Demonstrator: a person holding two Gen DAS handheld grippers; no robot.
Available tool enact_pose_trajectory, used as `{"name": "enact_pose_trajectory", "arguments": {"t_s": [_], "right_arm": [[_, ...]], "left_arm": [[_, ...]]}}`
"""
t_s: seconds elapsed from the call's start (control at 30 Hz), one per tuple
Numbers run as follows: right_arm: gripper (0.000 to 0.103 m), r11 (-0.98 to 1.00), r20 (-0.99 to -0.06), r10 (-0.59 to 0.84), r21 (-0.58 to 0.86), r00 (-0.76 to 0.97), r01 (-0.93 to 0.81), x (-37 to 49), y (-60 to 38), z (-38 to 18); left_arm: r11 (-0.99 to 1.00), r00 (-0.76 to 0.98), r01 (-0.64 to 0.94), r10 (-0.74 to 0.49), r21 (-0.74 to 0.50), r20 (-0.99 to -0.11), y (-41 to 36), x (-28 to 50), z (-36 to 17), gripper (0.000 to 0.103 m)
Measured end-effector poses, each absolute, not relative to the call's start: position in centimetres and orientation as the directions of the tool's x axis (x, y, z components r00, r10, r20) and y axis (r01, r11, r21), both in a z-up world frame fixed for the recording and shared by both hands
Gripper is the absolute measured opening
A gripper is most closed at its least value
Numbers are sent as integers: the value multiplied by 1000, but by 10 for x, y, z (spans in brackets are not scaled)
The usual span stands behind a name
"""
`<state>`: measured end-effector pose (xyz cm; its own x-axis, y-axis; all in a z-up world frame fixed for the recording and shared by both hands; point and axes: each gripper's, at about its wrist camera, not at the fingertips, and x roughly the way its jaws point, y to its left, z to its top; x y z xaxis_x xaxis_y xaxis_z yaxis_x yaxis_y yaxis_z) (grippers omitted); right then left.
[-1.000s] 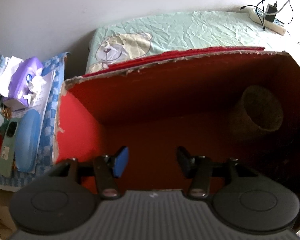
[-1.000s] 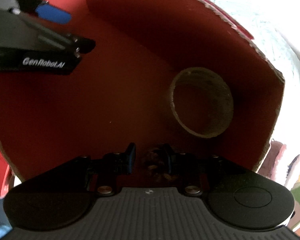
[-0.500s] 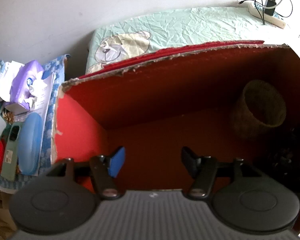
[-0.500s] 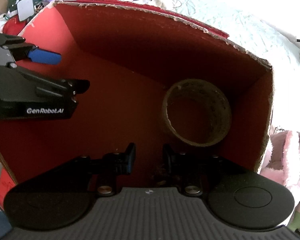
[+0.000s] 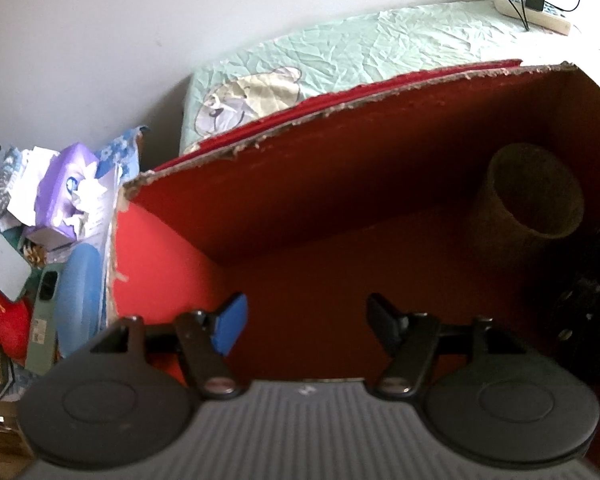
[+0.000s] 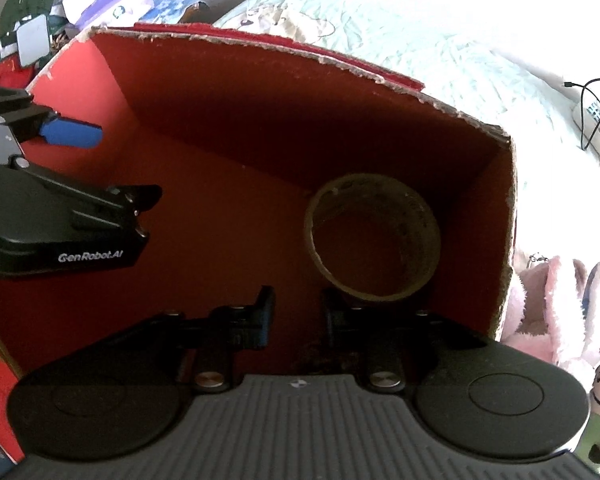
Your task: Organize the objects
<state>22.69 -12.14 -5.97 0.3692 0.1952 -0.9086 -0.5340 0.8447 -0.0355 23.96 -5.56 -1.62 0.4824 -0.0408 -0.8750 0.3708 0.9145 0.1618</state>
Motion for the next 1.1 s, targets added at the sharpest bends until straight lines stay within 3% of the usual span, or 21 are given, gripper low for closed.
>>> {"name": "enact_pose_trajectory", "arguments": {"t_s": [1.1], "right_arm": [[21, 846, -888, 218, -35, 405, -532, 190, -130, -13]], "left_arm": [[908, 602, 308, 45, 284, -797, -68, 218, -2, 73]]}}
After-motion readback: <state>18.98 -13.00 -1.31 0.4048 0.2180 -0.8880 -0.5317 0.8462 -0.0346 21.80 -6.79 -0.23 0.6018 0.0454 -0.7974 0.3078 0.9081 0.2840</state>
